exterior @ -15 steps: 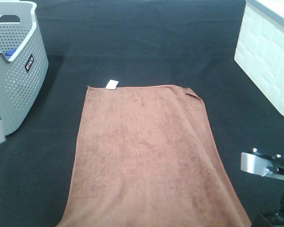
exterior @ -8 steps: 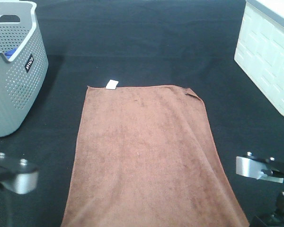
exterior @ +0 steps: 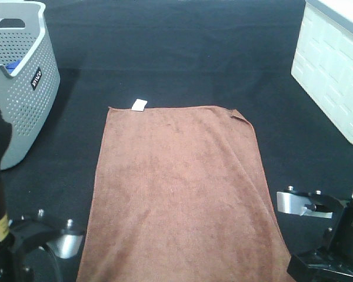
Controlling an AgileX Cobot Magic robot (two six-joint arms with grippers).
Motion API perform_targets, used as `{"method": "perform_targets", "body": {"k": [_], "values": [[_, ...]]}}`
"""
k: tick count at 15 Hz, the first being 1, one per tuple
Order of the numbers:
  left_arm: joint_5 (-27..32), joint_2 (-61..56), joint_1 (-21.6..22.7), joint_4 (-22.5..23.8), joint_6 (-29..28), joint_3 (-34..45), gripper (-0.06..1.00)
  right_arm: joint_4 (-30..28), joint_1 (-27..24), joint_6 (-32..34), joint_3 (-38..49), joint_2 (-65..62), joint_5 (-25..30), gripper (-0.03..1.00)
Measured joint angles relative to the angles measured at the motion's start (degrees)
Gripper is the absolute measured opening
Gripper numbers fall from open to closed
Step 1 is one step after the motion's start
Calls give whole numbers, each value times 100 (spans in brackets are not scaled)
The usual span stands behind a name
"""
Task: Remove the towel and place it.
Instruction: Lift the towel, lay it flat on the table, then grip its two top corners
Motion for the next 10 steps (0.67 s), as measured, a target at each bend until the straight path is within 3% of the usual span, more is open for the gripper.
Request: {"method": "perform_targets", "body": {"k": [3,4,6,7,9,10], "values": [[-74,252,0,-493,23,0,2,17,-6,-23,0,17,-46,34],[-143,269,0,-613,23,0,8,17,-6,6,0,17,-80,45],[-252,269,0,-722,-97,0,31,-6,-6,29,0,17,-126,61],[-332,269,0,-739,-223,0,49,-23,-6,29,0,17,-126,65],[-350,269,0,-779,-327,0,76,-218,-6,23,-29,17,-115,67],[-350,269,0,-802,-327,-40,77,-384,-6,40,-109,11,-120,67]]}}
